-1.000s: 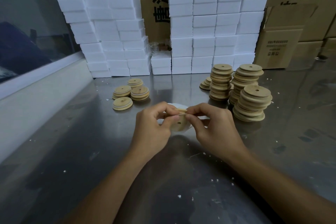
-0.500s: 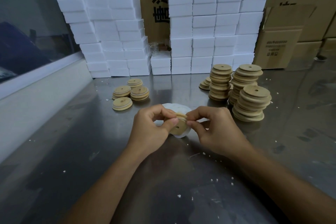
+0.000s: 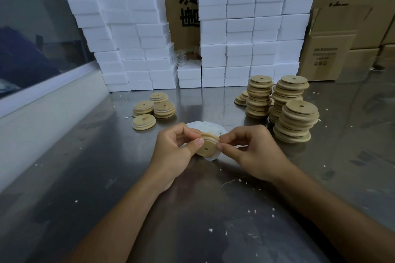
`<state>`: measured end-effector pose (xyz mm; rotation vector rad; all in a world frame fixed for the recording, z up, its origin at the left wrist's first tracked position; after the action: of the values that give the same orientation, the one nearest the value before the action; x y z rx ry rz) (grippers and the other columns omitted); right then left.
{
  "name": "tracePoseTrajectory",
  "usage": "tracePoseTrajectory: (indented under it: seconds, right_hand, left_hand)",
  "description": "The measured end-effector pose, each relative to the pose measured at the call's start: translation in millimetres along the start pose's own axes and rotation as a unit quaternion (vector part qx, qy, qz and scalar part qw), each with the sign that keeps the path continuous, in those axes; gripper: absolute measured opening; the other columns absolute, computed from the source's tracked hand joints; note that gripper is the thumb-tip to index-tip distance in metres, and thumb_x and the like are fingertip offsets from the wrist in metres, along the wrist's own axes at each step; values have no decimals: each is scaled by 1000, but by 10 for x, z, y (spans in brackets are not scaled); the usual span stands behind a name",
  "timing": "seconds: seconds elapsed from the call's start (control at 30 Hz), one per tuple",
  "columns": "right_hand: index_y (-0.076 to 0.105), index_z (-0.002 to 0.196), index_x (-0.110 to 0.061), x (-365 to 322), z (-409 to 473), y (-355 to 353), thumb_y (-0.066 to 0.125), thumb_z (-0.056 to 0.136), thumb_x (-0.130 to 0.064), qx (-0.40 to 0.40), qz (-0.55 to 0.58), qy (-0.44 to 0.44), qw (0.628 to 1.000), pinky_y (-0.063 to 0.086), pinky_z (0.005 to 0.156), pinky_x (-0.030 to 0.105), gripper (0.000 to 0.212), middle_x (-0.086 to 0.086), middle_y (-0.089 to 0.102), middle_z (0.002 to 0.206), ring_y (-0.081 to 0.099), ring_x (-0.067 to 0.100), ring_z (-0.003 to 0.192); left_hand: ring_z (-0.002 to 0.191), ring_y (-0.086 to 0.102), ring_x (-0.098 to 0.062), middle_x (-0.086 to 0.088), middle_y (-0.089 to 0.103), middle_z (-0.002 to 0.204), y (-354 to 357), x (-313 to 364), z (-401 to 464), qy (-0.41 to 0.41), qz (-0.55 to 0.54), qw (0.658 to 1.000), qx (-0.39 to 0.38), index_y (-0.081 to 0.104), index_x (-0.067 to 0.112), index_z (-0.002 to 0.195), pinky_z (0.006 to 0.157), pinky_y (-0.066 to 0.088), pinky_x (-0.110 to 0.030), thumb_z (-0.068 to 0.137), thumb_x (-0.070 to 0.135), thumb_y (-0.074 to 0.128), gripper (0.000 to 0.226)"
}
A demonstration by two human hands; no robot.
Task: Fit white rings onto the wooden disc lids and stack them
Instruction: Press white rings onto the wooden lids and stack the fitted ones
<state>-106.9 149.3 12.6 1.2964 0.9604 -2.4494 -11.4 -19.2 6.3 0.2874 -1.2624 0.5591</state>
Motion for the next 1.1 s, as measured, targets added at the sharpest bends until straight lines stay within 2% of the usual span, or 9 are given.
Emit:
tracePoseTrajectory:
  seconds: [0.17, 0.3, 0.4, 0.5, 0.57, 0.67, 0.77, 0.9, 1.1]
  right_hand:
    - [77, 87, -8, -22, 11, -37, 78, 83, -8, -19, -17, -14, 1000, 62, 79, 34, 4, -3, 77, 85, 73, 9, 80]
    - [78, 88, -13, -7, -20, 7, 79, 83, -12, 1, 3, -23, 1000, 62, 78, 31, 5, -6, 77, 85, 74, 6, 81]
    - [77, 86, -14, 27, -27, 23, 80, 82, -15, 6, 18, -9, 1000, 63, 74, 36, 5, -4, 77, 85, 74, 8, 79]
    - [75, 83, -14, 48, -34, 33, 79, 84, -16, 31, 12, -14, 999, 63, 73, 36, 4, -6, 77, 89, 74, 7, 79]
    - [74, 85, -14, 44, -37, 34, 78, 85, -14, 44, 1, -30, 999, 63, 71, 33, 4, -7, 76, 90, 73, 7, 80]
    - [74, 91, -13, 20, -46, 31, 76, 86, -13, 57, -34, -69, 995, 61, 70, 27, 5, -8, 74, 88, 71, 4, 83]
    - [73, 97, -13, -12, -60, 32, 74, 88, -13, 55, -75, -106, 990, 60, 70, 23, 9, -8, 73, 91, 70, 4, 88]
    - [73, 100, -10, -41, -57, 52, 71, 91, -12, 72, -84, -126, 986, 59, 69, 23, 10, -4, 73, 93, 69, 8, 90]
    - [77, 91, -14, -24, -29, 98, 76, 86, -11, 85, -14, -56, 995, 61, 77, 31, 7, -8, 75, 87, 71, 6, 84]
  left_hand:
    - [83, 72, -14, 3, 75, 85, 8, 16, -2, -14, -7, 1000, -1, 69, 30, 64, 75, 59, -35, 82, -5, 70, 39]
    - [78, 73, -14, -1, 75, 81, 1, 29, -13, -46, -70, 996, 8, 67, 21, 62, 68, 61, -31, 84, -9, 66, 37]
    - [83, 73, -18, -2, 74, 81, 3, 38, -10, -65, -109, 992, 21, 63, 16, 65, 68, 60, -35, 84, -9, 65, 31]
    - [84, 73, -20, -3, 74, 81, 19, 55, -24, -57, -113, 992, 5, 64, 18, 65, 69, 60, -35, 87, -9, 62, 34]
    - [83, 73, -18, -2, 75, 83, 32, 72, -37, -29, -87, 996, -8, 67, 23, 68, 69, 60, -34, 88, -8, 61, 38]
    - [89, 71, -19, 0, 74, 92, 64, 109, -52, 43, 2, 999, -11, 70, 24, 81, 76, 61, -41, 88, 0, 66, 25]
    - [95, 67, -16, 8, 70, 94, 105, 141, -60, 111, 100, 989, -19, 70, 28, 87, 81, 59, -39, 88, 9, 69, 19]
    - [90, 67, -17, 8, 69, 89, 160, 162, -81, 94, 80, 992, -21, 68, 31, 83, 70, 60, -50, 89, 12, 68, 19]
    - [92, 65, -24, 2, 67, 86, 170, 136, -92, 93, 90, 992, -2, 63, 29, 80, 75, 57, -55, 89, 11, 67, 21]
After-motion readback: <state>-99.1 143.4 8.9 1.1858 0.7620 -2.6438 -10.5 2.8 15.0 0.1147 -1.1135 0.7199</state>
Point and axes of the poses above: each hand's wrist, its own z-axis towards the middle knuckle, its own y-axis out of the palm, x = y × z, the point moved 1 cm from there along z, towards the middle knuckle
